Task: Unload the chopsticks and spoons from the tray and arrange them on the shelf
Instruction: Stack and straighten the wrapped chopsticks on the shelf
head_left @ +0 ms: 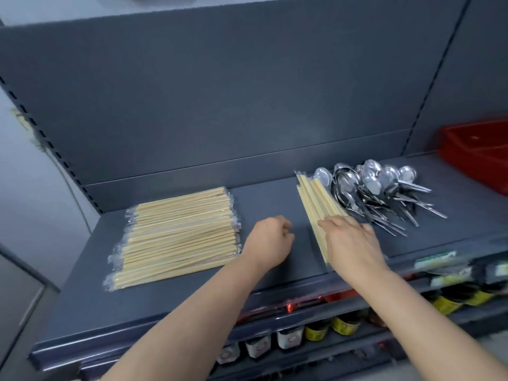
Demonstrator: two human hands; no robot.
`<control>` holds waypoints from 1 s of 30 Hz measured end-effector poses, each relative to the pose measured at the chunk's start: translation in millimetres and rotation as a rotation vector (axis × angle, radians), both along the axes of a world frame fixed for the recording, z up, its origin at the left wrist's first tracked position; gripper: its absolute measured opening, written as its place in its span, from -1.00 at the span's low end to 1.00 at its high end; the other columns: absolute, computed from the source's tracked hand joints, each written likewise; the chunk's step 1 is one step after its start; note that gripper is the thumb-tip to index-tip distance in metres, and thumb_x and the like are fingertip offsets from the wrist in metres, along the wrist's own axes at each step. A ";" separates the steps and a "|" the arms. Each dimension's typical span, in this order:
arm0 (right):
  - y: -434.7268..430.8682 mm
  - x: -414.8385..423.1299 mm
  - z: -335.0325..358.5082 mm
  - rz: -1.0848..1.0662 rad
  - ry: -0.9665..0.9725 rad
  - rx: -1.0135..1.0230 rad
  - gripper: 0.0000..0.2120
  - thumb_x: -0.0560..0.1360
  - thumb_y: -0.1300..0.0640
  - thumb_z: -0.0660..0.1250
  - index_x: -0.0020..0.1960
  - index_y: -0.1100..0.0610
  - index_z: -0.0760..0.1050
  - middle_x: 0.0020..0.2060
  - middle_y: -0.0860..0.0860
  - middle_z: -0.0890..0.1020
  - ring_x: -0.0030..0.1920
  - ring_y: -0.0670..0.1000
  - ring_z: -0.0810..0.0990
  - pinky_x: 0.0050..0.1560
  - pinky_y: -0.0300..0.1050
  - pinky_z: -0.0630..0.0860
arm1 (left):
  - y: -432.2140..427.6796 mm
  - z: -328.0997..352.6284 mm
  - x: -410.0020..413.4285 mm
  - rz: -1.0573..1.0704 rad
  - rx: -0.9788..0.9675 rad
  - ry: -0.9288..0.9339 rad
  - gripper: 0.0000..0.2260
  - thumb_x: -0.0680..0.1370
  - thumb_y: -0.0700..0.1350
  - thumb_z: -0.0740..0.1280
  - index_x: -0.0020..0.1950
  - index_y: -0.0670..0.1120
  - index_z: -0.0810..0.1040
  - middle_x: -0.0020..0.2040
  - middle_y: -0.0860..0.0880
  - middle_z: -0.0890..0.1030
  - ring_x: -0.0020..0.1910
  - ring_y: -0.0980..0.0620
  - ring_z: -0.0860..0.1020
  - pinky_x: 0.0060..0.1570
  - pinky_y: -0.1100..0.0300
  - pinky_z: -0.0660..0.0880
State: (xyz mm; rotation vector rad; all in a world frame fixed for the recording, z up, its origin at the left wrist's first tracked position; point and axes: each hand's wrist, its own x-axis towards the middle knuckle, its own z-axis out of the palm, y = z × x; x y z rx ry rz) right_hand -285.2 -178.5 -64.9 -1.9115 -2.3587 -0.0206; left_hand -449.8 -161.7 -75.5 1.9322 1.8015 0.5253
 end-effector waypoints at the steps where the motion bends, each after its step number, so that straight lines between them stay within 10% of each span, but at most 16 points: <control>1: 1.6 11.4 0.2 -0.013 -0.001 -0.006 -0.55 0.52 0.19 0.23 0.38 -0.03 0.34 0.37 -0.11 0.40 0.37 -0.02 0.31 0.23 -0.04 0.28 | 7.5 -1.2 12.4 0.015 -0.041 -0.042 -0.77 0.54 -0.15 0.27 0.17 -0.14 0.56 0.05 -0.06 0.65 0.08 -0.03 0.56 0.12 0.22 0.44; 5: 13.0 52.5 -6.4 0.021 0.039 -0.025 -0.65 0.54 0.17 0.21 0.31 -0.02 0.43 0.33 -0.12 0.44 0.33 -0.01 0.30 0.22 -0.02 0.27 | 35.8 3.7 60.7 0.150 -0.101 -0.165 -0.72 0.52 -0.16 0.29 -0.36 -0.13 0.31 -0.41 -0.06 0.38 -0.31 -0.22 0.38 -0.30 0.11 0.29; 8: 18.9 67.0 -14.3 0.138 0.070 -0.041 -0.72 0.58 0.07 0.17 0.26 -0.07 0.49 0.31 -0.18 0.44 0.34 -0.04 0.25 0.17 -0.03 0.24 | 54.5 12.3 86.2 0.295 -0.167 -0.234 -0.68 0.51 -0.02 0.36 -0.08 -0.32 0.52 -0.14 -0.19 0.59 -0.03 -0.21 0.57 -0.21 0.05 0.43; 12: 26.3 77.5 -18.4 0.195 0.110 -0.058 -0.67 0.57 0.11 0.20 0.29 -0.09 0.49 0.34 -0.15 0.42 0.34 -0.01 0.24 0.16 -0.02 0.22 | 78.6 13.3 106.0 0.391 -0.279 -0.224 -0.67 0.46 0.11 0.40 -0.27 -0.09 0.38 -0.33 0.01 0.45 -0.27 -0.02 0.49 -0.32 0.21 0.36; 25: 33.4 78.8 -17.0 0.155 0.081 -0.007 -0.69 0.58 0.08 0.19 0.30 -0.03 0.48 0.33 -0.10 0.46 0.31 0.03 0.31 0.27 0.04 0.27 | 80.7 13.6 76.5 0.563 -0.267 -0.755 -0.90 0.50 -0.28 0.34 -0.21 -0.21 0.47 -0.32 -0.15 0.48 -0.37 -0.06 0.44 -0.32 0.15 0.43; 30: 47.9 52.2 4.6 0.202 0.653 -0.233 -0.44 0.58 -0.03 0.24 0.52 0.03 0.19 0.41 -0.07 0.39 0.40 -0.04 0.36 0.34 -0.14 0.31 | 56.5 38.8 64.2 0.244 0.007 -1.029 -0.91 0.59 -0.31 0.25 -0.09 -0.17 0.46 -0.28 -0.08 0.50 -0.27 -0.01 0.46 -0.15 0.13 0.45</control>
